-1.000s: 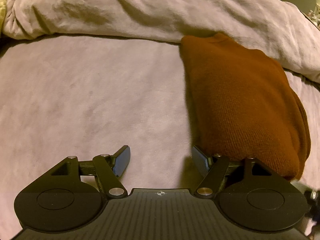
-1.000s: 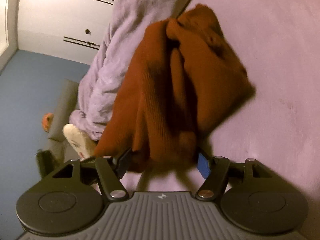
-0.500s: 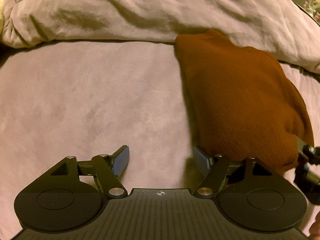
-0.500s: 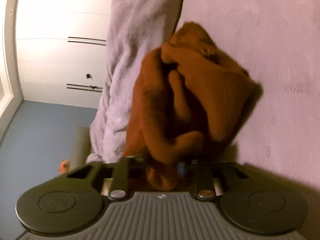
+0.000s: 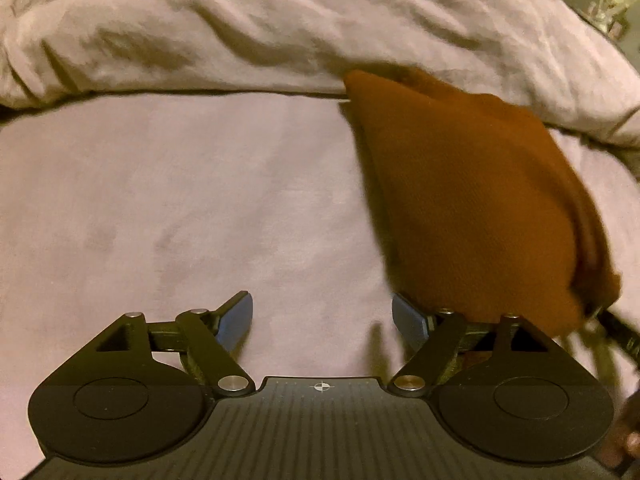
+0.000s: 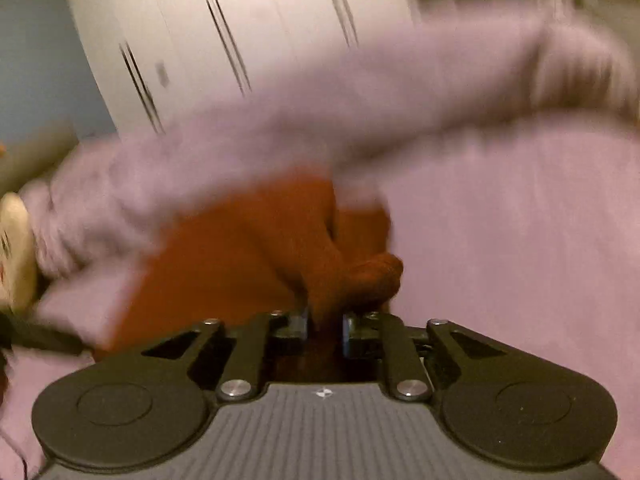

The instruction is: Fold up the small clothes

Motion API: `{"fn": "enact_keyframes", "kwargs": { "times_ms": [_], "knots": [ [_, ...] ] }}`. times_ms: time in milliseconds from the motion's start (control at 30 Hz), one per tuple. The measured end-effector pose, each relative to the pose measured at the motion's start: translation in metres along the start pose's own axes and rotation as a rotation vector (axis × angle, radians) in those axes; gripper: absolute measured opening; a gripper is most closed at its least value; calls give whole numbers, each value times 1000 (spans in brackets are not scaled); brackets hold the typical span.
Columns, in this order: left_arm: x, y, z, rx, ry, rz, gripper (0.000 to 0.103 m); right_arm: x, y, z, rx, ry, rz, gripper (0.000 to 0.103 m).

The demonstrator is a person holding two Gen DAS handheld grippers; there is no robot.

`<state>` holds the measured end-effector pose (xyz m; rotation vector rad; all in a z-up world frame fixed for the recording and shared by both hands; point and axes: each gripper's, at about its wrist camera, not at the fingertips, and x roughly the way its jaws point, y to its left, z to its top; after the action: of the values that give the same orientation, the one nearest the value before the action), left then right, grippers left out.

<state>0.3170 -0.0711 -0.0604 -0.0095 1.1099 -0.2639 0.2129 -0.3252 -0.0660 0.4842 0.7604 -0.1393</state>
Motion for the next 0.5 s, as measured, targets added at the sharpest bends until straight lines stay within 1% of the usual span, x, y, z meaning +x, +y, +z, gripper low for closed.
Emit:
{"fn": "enact_keyframes", "kwargs": {
  "times_ms": [33, 67, 100, 133, 200, 267, 300, 333, 367, 400, 433, 467, 500],
  "knots": [
    [1, 2, 4, -18, 3, -32, 83, -2, -9, 0, 56, 24, 46, 18],
    [1, 4, 8, -36, -1, -42, 83, -10, -18, 4, 111, 14, 85, 26],
    [1, 4, 11, -49, -6, -48, 83, -17, -23, 8, 135, -3, 103, 36],
    [2, 4, 15, -58, -13, -60, 83, -24, -26, 14, 148, -27, 113, 41],
    [5, 4, 24, -77, -32, -76, 83, -33, -29, 29, 154, -60, 112, 58],
    [9, 3, 32, -98, -33, -85, 83, -36, -35, 41, 177, -91, 129, 62],
    [7, 4, 35, -121, -41, -101, 83, -27, -32, 49, 174, -81, 127, 63],
    [5, 6, 37, -137, -47, -124, 83, -25, -29, 56, 159, -72, 110, 63],
    [4, 6, 39, -149, -55, -146, 84, -22, -23, 64, 140, -86, 112, 65],
    [3, 4, 40, -154, -64, -158, 86, -18, -17, 71, 122, -94, 126, 71],
    [4, 2, 42, -160, -66, -169, 88, -14, -11, 74, 105, -88, 137, 71],
    [6, -2, 43, -160, -61, -177, 89, -11, -5, 77, 79, -83, 148, 71],
    [9, -8, 44, -152, -56, -170, 89, -5, 0, 78, 48, -78, 152, 71]
  ]
}}
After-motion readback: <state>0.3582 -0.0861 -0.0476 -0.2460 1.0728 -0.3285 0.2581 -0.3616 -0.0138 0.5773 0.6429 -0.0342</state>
